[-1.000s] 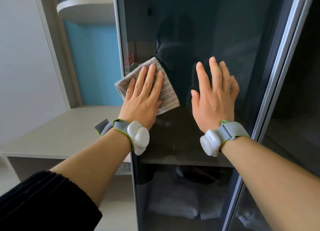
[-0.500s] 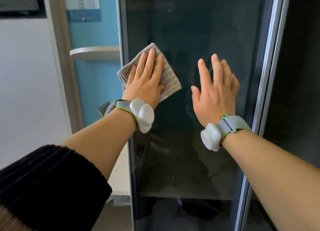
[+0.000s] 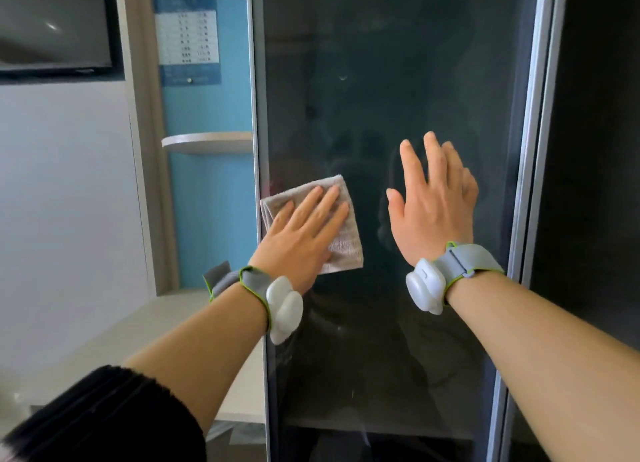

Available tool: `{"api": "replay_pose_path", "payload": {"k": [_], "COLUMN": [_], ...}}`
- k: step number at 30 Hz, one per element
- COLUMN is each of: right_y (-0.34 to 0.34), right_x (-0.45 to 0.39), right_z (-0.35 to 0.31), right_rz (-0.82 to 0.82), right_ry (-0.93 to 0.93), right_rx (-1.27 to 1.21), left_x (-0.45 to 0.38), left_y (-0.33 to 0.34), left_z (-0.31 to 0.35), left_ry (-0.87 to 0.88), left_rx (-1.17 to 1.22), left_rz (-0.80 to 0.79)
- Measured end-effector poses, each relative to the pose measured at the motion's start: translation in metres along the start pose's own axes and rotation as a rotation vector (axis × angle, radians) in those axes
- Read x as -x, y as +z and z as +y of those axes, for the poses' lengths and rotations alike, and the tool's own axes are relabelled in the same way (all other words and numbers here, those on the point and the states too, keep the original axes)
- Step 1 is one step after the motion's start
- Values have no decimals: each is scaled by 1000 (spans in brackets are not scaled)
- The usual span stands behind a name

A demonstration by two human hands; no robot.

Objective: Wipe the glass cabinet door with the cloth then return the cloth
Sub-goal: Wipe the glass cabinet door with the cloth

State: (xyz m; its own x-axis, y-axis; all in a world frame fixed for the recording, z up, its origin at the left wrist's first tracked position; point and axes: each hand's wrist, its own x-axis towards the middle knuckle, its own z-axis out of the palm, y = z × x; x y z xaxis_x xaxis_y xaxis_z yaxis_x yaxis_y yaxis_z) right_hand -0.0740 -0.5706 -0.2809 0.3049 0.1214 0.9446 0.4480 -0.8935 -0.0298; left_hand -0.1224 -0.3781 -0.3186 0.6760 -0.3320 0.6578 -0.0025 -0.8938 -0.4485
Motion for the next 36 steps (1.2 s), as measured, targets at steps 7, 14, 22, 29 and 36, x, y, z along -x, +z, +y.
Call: {"api": "replay_pose_path", "payload": {"k": [7, 14, 22, 29, 36], "right_y": [3, 2, -11, -20, -19], "right_x": [-10, -28, -44, -62, -60], "right_z": [-3, -5, 9, 12, 16], "right_rz": [-1, 32, 0, -28, -69], "right_ry": [-5, 5, 42, 68, 91], "right_rx": [-7, -30, 8, -4, 18], "left_x": [-40, -54, -90, -112, -107], "left_y": [-28, -21, -54, -61, -54], "left_z": [-43, -3, -49, -24, -15], "left_ry": [-272, -149, -204, -204, -11], "left_rx": [67, 23, 57, -6, -40], "left_rz": [149, 157, 206, 232, 193]}}
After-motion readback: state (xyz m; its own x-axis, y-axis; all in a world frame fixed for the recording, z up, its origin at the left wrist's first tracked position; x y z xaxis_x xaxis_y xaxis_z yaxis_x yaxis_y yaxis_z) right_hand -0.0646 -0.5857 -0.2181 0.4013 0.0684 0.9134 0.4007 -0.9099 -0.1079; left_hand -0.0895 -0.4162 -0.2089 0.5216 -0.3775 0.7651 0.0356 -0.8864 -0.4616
